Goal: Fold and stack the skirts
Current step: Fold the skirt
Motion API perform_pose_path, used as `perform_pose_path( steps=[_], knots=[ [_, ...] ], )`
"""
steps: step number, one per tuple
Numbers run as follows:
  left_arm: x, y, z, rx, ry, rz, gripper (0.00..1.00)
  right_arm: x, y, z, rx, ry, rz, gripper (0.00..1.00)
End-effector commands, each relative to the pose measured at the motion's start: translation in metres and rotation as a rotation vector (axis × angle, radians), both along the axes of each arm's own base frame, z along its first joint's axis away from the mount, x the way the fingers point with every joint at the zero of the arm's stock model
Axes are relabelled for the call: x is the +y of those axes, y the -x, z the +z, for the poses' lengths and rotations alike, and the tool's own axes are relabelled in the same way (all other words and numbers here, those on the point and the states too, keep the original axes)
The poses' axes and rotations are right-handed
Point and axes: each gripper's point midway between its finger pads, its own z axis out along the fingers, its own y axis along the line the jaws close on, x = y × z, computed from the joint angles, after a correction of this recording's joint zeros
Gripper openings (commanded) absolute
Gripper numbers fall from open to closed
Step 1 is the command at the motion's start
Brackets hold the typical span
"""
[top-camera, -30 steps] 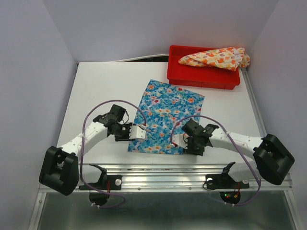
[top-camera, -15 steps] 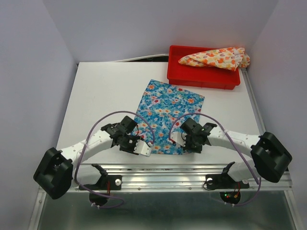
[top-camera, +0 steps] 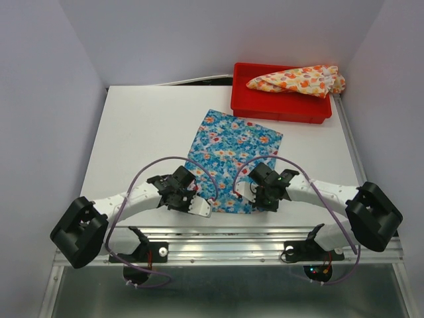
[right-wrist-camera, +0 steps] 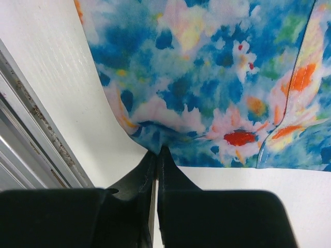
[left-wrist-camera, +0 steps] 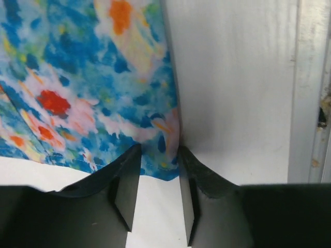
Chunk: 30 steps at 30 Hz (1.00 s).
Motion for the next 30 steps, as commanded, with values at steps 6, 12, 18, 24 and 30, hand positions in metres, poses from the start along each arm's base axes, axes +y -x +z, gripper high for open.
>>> perform_pose_path(
  steps=[6,12,18,24,30],
  knots=[
    [0.011,0.007,-0.012,0.043,-0.056,0.045,0.0,0.015,0.017,0.013,0.091,-0.068,0.032,0.01],
    [0.007,0.0,0.05,0.007,0.048,0.096,0.0,0.029,0.029,0.053,0.162,-0.136,0.124,0.01],
    [0.009,0.012,0.112,-0.03,0.161,0.103,0.0,0.039,0.052,0.099,0.232,-0.252,0.213,0.01],
    [0.004,0.012,0.176,-0.116,0.336,0.213,0.0,0.058,0.06,0.137,0.267,-0.371,0.242,0.01],
    [-0.001,-0.033,0.239,-0.328,0.521,0.392,0.0,0.062,0.026,0.163,0.129,-0.408,0.113,0.01]
  ],
)
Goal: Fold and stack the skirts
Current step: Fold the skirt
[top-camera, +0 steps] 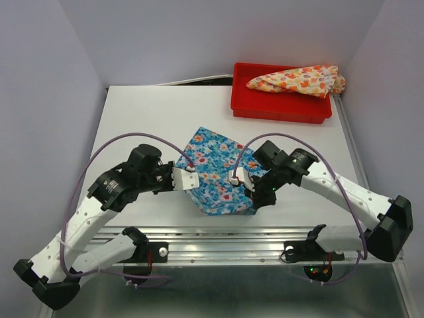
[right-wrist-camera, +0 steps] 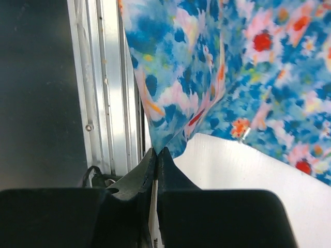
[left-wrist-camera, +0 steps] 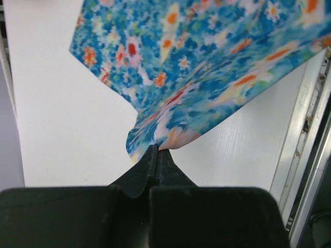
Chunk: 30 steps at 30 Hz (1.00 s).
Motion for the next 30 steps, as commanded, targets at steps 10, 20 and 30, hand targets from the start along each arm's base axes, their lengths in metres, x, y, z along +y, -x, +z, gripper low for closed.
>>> perform_pose_path(
  steps=[10,20,30],
  knots=[
    [0.012,-0.14,0.059,-0.24,0.201,0.405,0.0,-0.043,-0.114,0.034,0.046,-0.114,-0.301,0.01],
    [-0.016,-0.223,0.014,-0.184,0.149,0.429,0.0,-0.061,-0.144,-0.01,0.124,-0.073,-0.357,0.01],
    [-0.023,-0.268,-0.024,-0.151,0.113,0.454,0.01,-0.067,-0.171,-0.038,0.196,-0.053,-0.434,0.02]
  ],
)
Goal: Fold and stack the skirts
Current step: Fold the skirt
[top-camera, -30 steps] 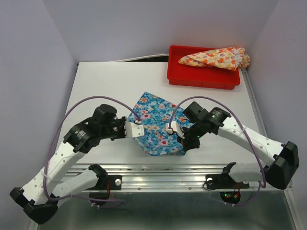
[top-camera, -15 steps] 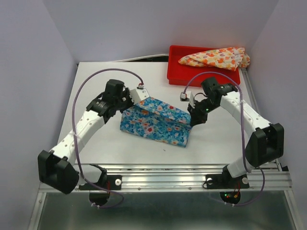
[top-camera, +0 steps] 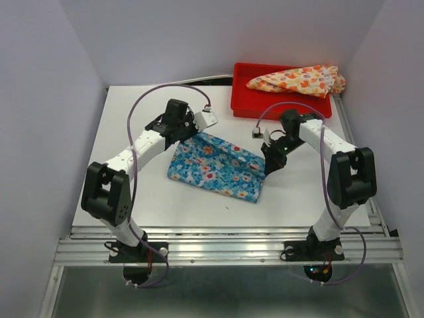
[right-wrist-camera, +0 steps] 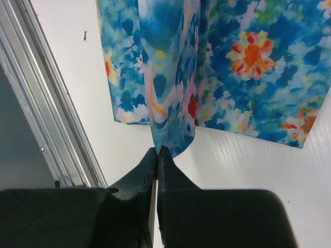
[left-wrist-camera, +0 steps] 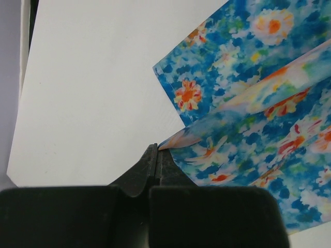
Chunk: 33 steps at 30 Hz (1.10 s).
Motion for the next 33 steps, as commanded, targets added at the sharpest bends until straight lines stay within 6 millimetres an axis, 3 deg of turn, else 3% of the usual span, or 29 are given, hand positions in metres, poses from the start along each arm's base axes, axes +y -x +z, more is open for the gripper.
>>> perform_pose_path(
  steps=[1,9,10,12,15,16,17,19,20,21,23,25,26,27,28,30,31,33],
  knots=[
    [0.009,-0.045,0.029,-0.13,0.025,0.079,0.01,-0.006,-0.025,0.0,-0.012,-0.01,-0.048,0.02],
    [0.006,-0.069,0.011,-0.112,0.026,0.093,0.02,-0.015,-0.055,-0.01,-0.018,0.005,-0.101,0.07],
    [0.004,-0.074,0.013,-0.123,0.031,0.094,0.08,-0.015,-0.058,-0.012,-0.023,0.013,-0.109,0.12],
    [0.004,-0.079,0.005,-0.113,0.032,0.113,0.24,-0.016,-0.064,-0.02,-0.012,0.026,-0.131,0.5],
    [0.007,-0.085,0.015,-0.132,0.047,0.152,0.68,-0.017,-0.066,-0.026,0.023,0.05,-0.151,0.65],
    [0.01,-0.085,0.021,-0.128,0.068,0.177,0.88,-0.018,-0.07,-0.025,0.011,0.055,-0.156,0.67],
    [0.015,-0.082,0.035,-0.133,0.097,0.188,0.9,-0.022,-0.074,-0.022,0.003,0.061,-0.178,0.68],
    [0.023,-0.067,0.045,-0.066,0.154,0.231,0.91,-0.022,-0.084,-0.016,-0.027,0.07,-0.221,0.68],
    [0.023,-0.055,0.063,-0.061,0.202,0.21,0.91,-0.021,-0.089,-0.012,-0.04,0.065,-0.236,0.69],
    [0.029,-0.046,0.066,-0.046,0.213,0.223,0.91,-0.02,-0.096,-0.011,-0.05,0.061,-0.252,0.69],
    [0.044,-0.004,0.051,0.072,0.219,0.235,0.88,-0.015,-0.104,-0.011,-0.032,0.045,-0.278,0.68],
    [0.051,0.014,0.055,0.097,0.227,0.234,0.86,-0.013,-0.109,-0.01,-0.026,0.038,-0.298,0.67],
    [0.056,0.031,0.035,0.153,0.21,0.24,0.82,-0.012,-0.11,-0.016,-0.007,0.037,-0.298,0.66],
    [0.057,0.047,0.034,0.169,0.207,0.213,0.8,-0.011,-0.113,-0.017,-0.004,0.032,-0.306,0.65],
    [0.062,0.07,0.009,0.253,0.169,0.205,0.74,-0.011,-0.115,-0.022,0.002,0.033,-0.31,0.62],
    [0.069,0.089,-0.003,0.271,0.122,0.164,0.69,-0.009,-0.115,-0.028,0.024,0.03,-0.316,0.54],
    [0.074,0.104,-0.021,0.319,0.082,0.153,0.66,-0.009,-0.113,-0.031,0.042,0.03,-0.314,0.51],
    [0.084,0.111,-0.034,0.331,0.028,0.152,0.56,-0.006,-0.105,-0.041,0.095,0.02,-0.3,0.43]
  ],
)
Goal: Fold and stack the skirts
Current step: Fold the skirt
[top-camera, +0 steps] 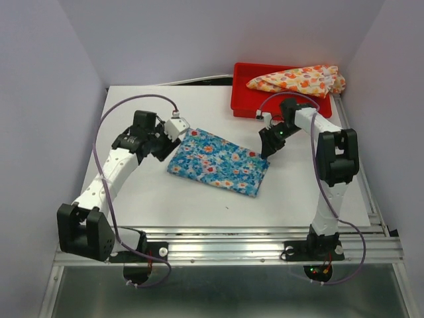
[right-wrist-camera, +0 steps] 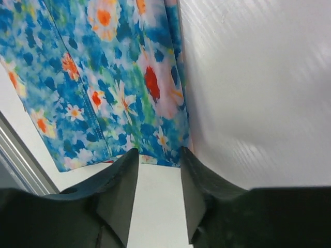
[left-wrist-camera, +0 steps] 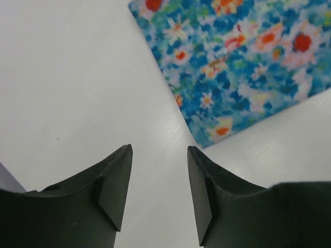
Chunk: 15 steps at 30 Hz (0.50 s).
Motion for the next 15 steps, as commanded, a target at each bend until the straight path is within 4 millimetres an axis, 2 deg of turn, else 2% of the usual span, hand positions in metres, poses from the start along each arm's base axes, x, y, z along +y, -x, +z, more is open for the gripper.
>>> perform_pose_path(
  steps=[1,2,6,8,13,15],
  knots=[
    [0.016,0.056,-0.074,0.254,-0.136,-0.099,0.5,0.006,0.006,-0.009,0.079,-0.046,-0.009,0.39],
    [0.018,0.06,-0.081,0.279,-0.155,-0.112,0.47,0.007,0.011,-0.013,0.104,-0.055,-0.007,0.31],
    [0.022,0.074,-0.108,0.379,-0.2,-0.153,0.4,0.008,0.031,-0.02,0.16,-0.072,-0.001,0.15],
    [0.023,0.071,-0.117,0.401,-0.212,-0.153,0.39,0.008,0.045,-0.016,0.192,-0.085,-0.001,0.08],
    [0.015,0.048,-0.119,0.367,-0.178,-0.121,0.4,0.011,0.044,0.003,0.165,-0.103,-0.019,0.01],
    [0.01,0.041,-0.116,0.353,-0.15,-0.112,0.48,0.015,0.04,0.019,0.158,-0.129,-0.028,0.01]
  ],
)
